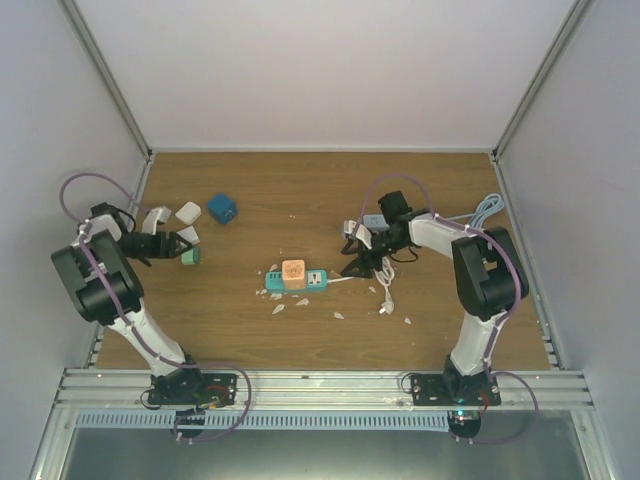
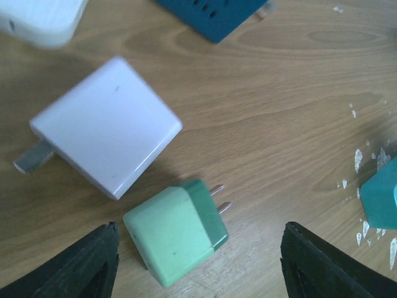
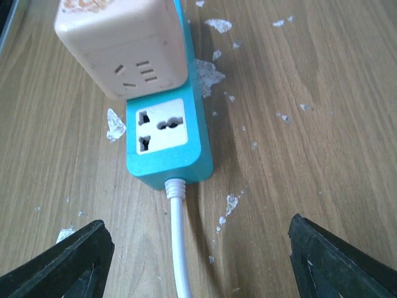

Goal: Pull the plug off the socket

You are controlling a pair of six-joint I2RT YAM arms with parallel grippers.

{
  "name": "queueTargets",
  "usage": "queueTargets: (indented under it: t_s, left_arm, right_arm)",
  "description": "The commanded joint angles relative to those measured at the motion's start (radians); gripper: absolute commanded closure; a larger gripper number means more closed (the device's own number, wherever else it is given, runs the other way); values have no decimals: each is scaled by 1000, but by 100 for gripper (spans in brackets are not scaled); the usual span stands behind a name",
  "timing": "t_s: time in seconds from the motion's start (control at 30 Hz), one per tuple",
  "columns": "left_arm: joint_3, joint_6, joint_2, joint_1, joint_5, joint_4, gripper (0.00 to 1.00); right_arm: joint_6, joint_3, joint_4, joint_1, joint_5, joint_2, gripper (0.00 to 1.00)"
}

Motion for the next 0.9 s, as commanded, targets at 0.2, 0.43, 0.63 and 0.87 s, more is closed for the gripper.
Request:
queueTargets:
  t_s: [0.2,0.43,0.63,0.87]
  left_arm:
    - [-27,244,-296,-145,79,-56,9]
    - [-132,361,-490,-399,21,-15,1]
    - [-217,340,-528,-644,-44,96,1]
    - [-257,341,-473,-793,-67,214,1]
  right_arm:
    - [-2,-87,173,35,-64,-104,15]
    - [31,-123,263,99,-22,-117,11]
    - [11,-131,269,144,19,-109,10]
    - [-1,-123,268,187,62,-83,8]
